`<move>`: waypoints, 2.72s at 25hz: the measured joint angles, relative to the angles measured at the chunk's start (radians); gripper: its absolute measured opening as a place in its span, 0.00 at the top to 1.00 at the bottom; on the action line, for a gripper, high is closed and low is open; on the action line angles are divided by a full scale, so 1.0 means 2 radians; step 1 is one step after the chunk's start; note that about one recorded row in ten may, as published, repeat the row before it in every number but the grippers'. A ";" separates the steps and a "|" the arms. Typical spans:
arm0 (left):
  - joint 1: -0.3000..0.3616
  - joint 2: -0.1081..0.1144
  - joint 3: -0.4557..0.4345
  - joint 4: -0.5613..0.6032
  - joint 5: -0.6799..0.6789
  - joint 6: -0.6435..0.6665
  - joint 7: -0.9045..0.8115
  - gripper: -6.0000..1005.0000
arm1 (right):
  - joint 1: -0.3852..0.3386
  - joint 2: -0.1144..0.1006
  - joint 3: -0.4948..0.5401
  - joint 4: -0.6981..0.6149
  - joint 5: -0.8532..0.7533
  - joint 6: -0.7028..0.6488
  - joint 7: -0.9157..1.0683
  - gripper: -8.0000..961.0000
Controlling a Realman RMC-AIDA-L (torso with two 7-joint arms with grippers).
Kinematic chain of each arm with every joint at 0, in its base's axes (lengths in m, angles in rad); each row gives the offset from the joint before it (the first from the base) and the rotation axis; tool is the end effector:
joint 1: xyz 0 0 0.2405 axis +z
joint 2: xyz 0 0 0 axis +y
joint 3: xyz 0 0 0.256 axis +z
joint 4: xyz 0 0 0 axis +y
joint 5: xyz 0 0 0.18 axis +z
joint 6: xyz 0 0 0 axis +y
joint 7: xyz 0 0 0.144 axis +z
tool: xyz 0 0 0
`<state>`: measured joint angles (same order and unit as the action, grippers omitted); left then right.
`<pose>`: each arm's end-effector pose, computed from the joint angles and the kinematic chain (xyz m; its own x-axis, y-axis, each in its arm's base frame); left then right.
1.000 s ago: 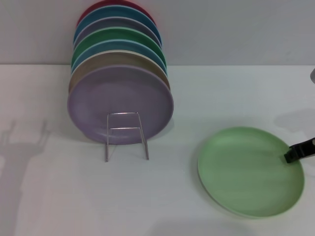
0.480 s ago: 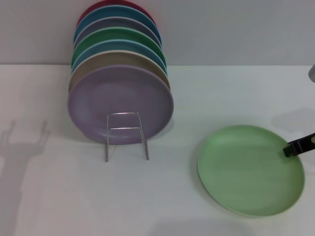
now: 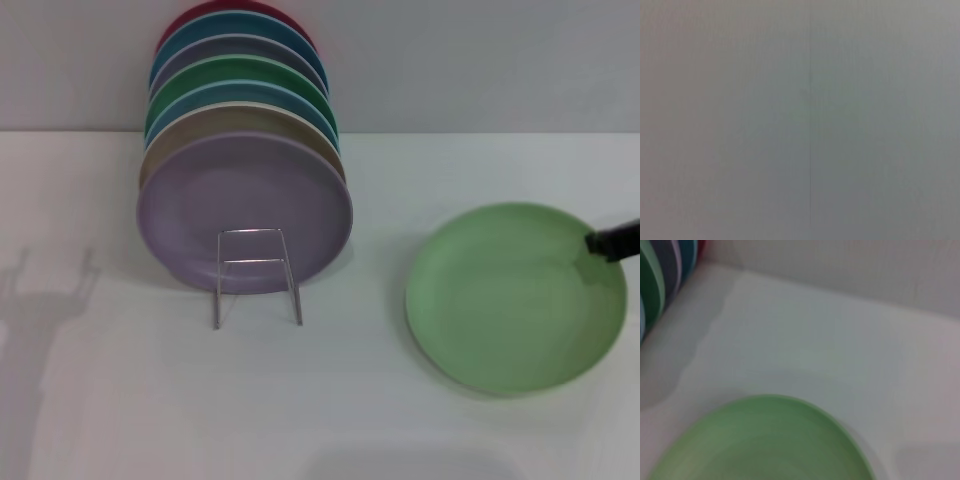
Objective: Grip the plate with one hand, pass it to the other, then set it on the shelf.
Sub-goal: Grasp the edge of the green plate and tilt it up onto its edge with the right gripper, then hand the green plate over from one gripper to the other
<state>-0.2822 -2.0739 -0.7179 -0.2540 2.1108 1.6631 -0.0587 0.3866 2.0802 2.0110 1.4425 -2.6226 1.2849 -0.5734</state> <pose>-0.2870 0.2572 0.0443 0.6104 -0.4510 0.6511 0.7088 -0.0559 -0.7032 0.2568 0.3348 0.0654 0.6265 -0.7477 -0.2201 -0.6686 -0.3704 -0.6448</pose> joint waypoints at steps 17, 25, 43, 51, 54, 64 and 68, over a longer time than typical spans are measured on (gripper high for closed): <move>0.002 0.000 0.001 0.000 0.000 0.006 -0.001 0.23 | -0.081 0.001 -0.108 0.074 -0.003 -0.206 -0.055 0.97; 0.002 0.001 0.000 0.000 0.000 0.006 -0.001 0.23 | -0.104 0.001 -0.167 0.039 -0.002 -0.370 -0.083 0.97; -0.003 0.000 0.003 -0.001 0.000 0.001 -0.001 0.23 | -0.148 0.000 -0.313 -0.103 0.000 -0.765 -0.085 0.97; -0.002 0.000 0.002 -0.002 0.000 0.002 -0.001 0.23 | -0.134 -0.002 -0.358 -0.206 -0.003 -0.936 -0.008 0.97; -0.002 0.000 0.002 -0.002 0.000 0.001 -0.001 0.23 | -0.120 -0.003 -0.372 -0.248 -0.004 -0.986 0.031 0.97; -0.003 -0.001 0.003 -0.002 0.001 0.000 -0.001 0.23 | -0.074 -0.001 -0.387 -0.385 -0.005 -1.129 0.169 0.97; -0.002 -0.001 0.006 -0.005 0.003 0.000 -0.003 0.24 | -0.064 0.000 -0.388 -0.432 -0.006 -1.174 0.214 0.97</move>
<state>-0.2859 -2.0766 -0.7056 -0.2632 2.1177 1.6626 -0.0642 0.2585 2.0797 1.2350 0.5785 -2.6340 -1.0634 -0.1444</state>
